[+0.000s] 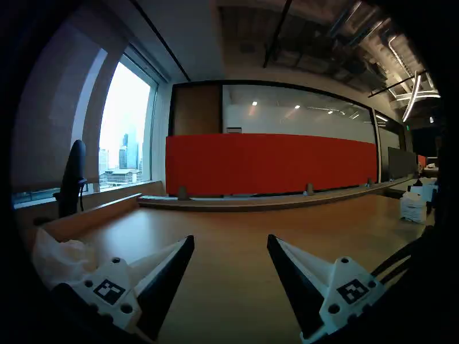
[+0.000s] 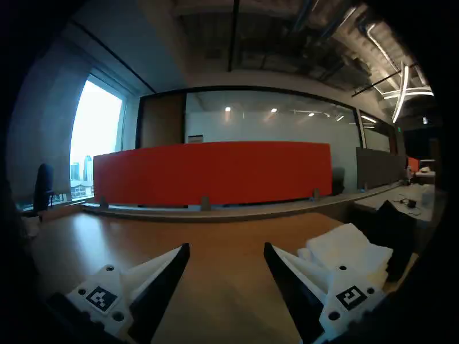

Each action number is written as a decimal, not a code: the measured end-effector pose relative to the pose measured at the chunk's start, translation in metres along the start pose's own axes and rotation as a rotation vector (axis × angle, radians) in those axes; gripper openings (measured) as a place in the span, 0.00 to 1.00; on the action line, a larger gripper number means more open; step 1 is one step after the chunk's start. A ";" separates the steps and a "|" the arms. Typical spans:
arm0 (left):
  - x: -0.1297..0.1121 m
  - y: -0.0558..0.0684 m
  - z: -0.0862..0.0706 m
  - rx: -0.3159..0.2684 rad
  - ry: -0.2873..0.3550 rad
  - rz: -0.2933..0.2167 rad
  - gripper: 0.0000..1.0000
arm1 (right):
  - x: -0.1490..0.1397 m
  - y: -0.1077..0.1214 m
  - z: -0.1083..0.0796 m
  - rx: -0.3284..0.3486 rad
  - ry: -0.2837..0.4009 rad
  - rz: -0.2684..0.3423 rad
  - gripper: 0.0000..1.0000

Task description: Fold towel

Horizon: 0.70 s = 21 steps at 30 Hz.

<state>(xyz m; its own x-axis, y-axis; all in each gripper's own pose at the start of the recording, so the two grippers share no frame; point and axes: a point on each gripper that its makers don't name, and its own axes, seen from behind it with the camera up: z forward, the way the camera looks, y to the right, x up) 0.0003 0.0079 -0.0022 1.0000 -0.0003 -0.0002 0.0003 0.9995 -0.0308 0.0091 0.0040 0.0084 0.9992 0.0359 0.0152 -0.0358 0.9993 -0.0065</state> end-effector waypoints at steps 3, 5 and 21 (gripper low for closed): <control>0.000 0.000 0.000 0.000 0.000 0.000 0.94 | -0.006 -0.002 0.000 0.002 -0.006 -0.006 1.00; 0.000 0.000 0.000 0.000 0.000 0.000 0.94 | -0.008 -0.002 0.000 0.003 -0.008 -0.010 1.00; 0.000 -0.001 0.000 0.000 0.000 0.000 0.94 | -0.008 0.001 -0.004 -0.005 0.001 -0.036 1.00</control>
<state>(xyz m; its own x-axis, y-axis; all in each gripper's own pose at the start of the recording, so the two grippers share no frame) 0.0002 0.0071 -0.0023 1.0000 -0.0002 -0.0003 0.0002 0.9995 -0.0307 0.0012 0.0046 0.0042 0.9999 -0.0002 0.0140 0.0004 0.9999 -0.0111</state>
